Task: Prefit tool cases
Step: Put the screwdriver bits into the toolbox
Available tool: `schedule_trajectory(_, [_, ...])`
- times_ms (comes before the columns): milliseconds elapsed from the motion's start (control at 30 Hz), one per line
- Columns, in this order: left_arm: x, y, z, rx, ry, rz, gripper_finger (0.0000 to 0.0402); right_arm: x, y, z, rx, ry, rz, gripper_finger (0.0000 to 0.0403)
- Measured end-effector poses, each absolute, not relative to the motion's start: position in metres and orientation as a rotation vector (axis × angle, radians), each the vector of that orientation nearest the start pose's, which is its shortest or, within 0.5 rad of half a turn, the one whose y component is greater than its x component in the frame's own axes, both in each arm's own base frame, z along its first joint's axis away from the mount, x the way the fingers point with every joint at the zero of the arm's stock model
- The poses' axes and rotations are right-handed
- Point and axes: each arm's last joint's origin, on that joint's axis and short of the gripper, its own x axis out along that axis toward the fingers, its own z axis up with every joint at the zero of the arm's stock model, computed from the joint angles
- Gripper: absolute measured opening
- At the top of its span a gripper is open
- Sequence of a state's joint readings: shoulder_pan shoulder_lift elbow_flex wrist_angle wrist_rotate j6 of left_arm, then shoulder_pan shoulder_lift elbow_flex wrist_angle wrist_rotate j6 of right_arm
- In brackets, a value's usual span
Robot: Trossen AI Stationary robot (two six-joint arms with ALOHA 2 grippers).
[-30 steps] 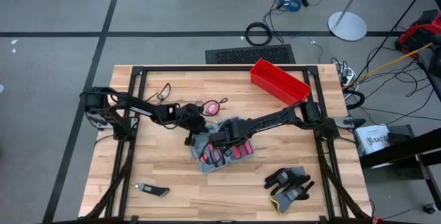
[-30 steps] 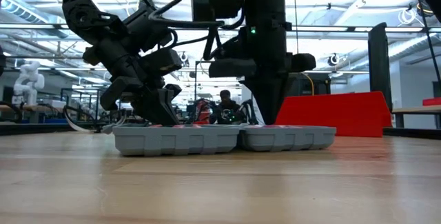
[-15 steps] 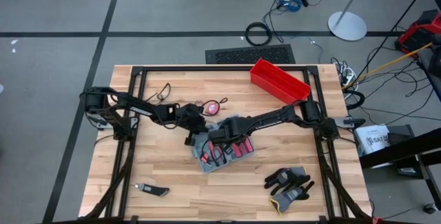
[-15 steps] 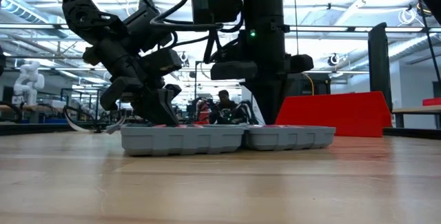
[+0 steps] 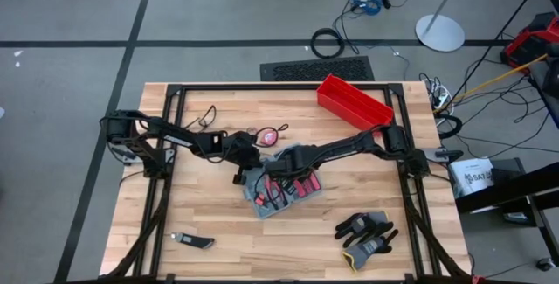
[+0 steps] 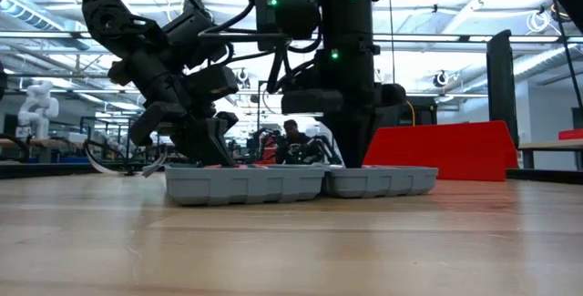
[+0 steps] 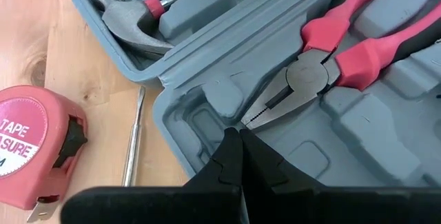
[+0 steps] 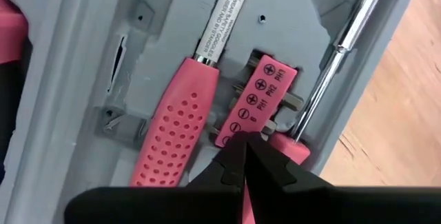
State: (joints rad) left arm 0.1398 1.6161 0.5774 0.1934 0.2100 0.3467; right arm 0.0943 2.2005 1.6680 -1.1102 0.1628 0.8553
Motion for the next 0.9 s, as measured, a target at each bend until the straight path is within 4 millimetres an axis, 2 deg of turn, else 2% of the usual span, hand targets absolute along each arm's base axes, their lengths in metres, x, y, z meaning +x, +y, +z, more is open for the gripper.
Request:
schedule_trajectory(100, [0.27, 0.032, 0.115, 0.179, 0.809, -0.209, 0.0, 0.407, 0.033, 0.143, 0.464, 1.478, -0.725, 0.0])
schedule_trajectory(167, [0.27, 0.032, 0.115, 0.179, 0.81, -0.209, 0.0, 0.406, 0.032, 0.147, 0.474, 1.473, -0.749, 0.0])
schedule_trajectory(467, [0.27, 0.032, 0.115, 0.175, 0.805, -0.219, 0.0, 0.406, 0.03, 0.202, 0.475, 1.285, -0.808, 0.0])
schedule_trajectory(667, [0.27, 0.031, 0.115, 0.169, 0.804, -0.228, 0.0, 0.41, 0.026, 0.194, 0.426, 1.276, -0.816, 0.0])
schedule_trajectory(900, [0.27, 0.031, 0.115, 0.169, 0.804, -0.231, 0.0, 0.416, 0.026, 0.166, 0.421, 1.348, -0.815, 0.0])
